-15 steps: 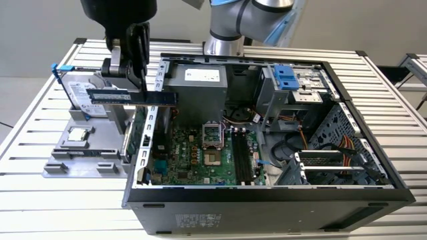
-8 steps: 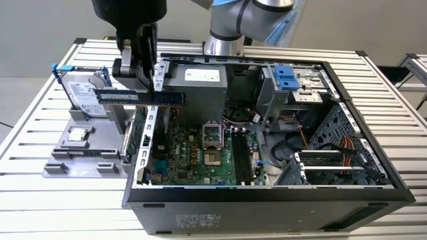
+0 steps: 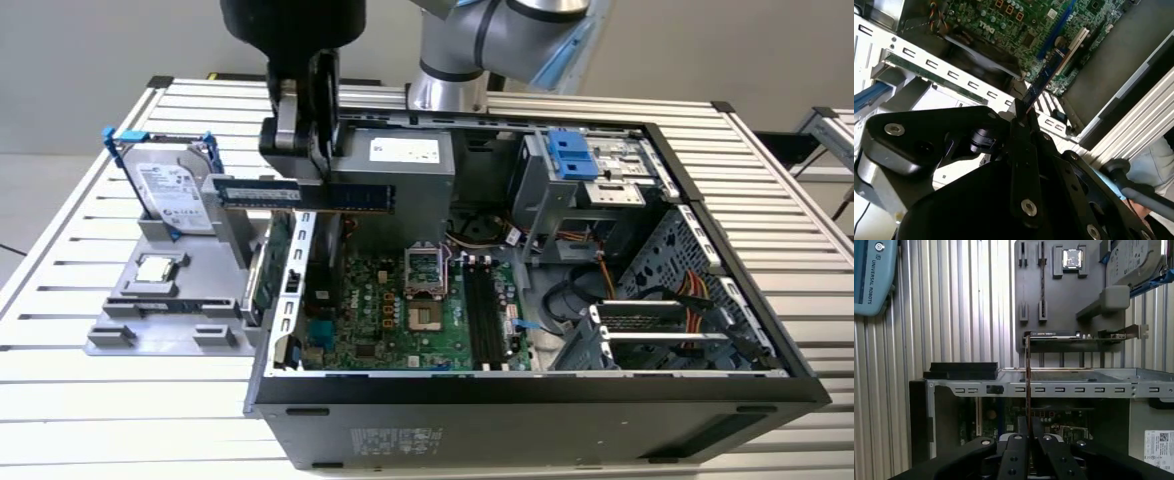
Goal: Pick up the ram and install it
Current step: 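Pick up the ram and move it above insertion slot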
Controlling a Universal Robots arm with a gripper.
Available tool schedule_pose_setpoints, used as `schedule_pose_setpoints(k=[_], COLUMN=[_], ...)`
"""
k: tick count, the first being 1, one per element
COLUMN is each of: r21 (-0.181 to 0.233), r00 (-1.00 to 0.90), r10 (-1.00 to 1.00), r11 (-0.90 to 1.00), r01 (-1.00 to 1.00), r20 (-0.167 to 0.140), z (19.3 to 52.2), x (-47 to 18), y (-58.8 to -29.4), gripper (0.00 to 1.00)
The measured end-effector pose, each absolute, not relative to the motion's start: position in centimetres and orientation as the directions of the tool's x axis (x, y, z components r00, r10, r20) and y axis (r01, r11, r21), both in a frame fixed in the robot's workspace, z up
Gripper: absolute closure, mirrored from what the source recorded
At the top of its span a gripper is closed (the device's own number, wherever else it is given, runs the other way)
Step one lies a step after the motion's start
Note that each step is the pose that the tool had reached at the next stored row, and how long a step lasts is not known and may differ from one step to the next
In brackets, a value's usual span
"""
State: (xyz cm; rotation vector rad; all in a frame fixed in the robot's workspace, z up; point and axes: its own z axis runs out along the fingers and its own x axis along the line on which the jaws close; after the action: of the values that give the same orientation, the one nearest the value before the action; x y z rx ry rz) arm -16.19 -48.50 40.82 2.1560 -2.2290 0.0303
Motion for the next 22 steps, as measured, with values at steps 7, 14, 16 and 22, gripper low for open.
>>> schedule_pose_setpoints(k=[7,14,16,22], r21=[0.014,0.014,0.014,0.014], r00=[-0.033,-0.033,-0.033,-0.033], r10=[-0.999,-0.999,-0.999,-0.999], r11=[0.034,0.034,0.034,0.034], r01=[-0.999,-0.999,-0.999,-0.999], r20=[0.043,0.042,0.042,0.043], z=[40.8,40.8,40.8,40.8], x=[-14.6,-13.5,-13.2,-12.4], y=[-48.5,-48.5,-48.5,-48.5], gripper=[1.00,1.00,1.00,1.00])
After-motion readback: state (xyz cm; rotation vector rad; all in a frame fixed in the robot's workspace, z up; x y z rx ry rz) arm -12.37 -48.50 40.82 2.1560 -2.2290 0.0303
